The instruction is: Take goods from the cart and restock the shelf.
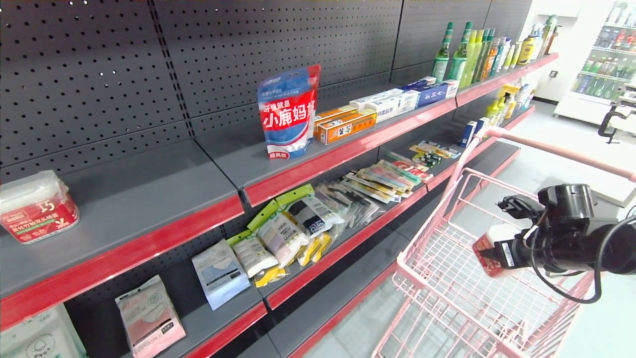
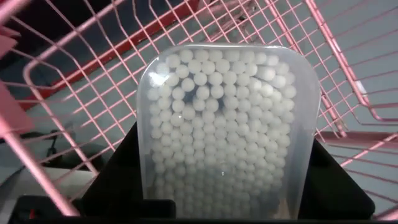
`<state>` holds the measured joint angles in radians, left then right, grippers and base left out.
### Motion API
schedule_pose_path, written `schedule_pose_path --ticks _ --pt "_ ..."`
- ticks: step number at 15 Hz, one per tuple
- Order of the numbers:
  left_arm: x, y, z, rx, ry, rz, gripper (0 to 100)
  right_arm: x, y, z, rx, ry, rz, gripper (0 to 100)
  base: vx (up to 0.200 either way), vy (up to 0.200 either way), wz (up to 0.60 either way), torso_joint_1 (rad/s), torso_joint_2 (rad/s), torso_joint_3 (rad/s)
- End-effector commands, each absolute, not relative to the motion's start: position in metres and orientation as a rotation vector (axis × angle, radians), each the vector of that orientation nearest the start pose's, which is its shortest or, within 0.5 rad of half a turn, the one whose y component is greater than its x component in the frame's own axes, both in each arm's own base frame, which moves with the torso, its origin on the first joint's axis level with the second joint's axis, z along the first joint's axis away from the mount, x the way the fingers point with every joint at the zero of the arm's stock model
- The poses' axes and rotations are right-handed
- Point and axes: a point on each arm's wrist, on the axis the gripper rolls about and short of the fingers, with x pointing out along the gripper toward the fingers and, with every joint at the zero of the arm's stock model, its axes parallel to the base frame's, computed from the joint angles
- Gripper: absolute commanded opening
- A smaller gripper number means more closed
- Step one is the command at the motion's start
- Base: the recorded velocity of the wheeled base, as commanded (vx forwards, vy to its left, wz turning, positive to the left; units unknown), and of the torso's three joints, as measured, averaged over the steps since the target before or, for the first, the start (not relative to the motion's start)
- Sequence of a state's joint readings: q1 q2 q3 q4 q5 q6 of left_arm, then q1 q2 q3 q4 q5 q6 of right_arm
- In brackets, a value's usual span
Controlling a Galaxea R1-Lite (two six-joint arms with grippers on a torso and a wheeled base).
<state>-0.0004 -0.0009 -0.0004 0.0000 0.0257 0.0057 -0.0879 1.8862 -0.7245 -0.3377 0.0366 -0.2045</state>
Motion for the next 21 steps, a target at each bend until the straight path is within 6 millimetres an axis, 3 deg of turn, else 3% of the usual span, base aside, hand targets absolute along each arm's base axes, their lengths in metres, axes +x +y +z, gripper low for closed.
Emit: schedule_pose_path --ticks 1,4,11,16,21 --pt "-0.023 0.001 0.075 0.006 0.0 0.026 100 0.274 -0.003 0.143 -0.104 0.709 0.042 0 0.0 0.0 0.0 0.0 0.0 0.0" --pt "-0.023 0.001 0.075 0.005 0.0 0.026 100 0.233 0.011 0.173 -0.128 0.681 0.039 0 0.0 0.0 0.0 0.0 0.0 0.0" --pt "-0.023 0.001 0.075 0.005 0.0 0.026 100 0.16 0.008 0.192 -0.143 0.63 0.015 0 0.0 0.0 0.0 0.0 0.0 0.0" --pt "-0.023 0.001 0.075 0.003 0.0 0.026 100 0.142 0.007 0.183 -0.167 0.634 0.023 0 0.0 0.0 0.0 0.194 -0.47 -0.275" --pt "-0.023 0.001 0.075 0.003 0.0 0.026 100 0.137 0.005 0.187 -0.206 0.607 0.025 0 0.0 0.0 0.0 0.19 -0.44 -0.246"
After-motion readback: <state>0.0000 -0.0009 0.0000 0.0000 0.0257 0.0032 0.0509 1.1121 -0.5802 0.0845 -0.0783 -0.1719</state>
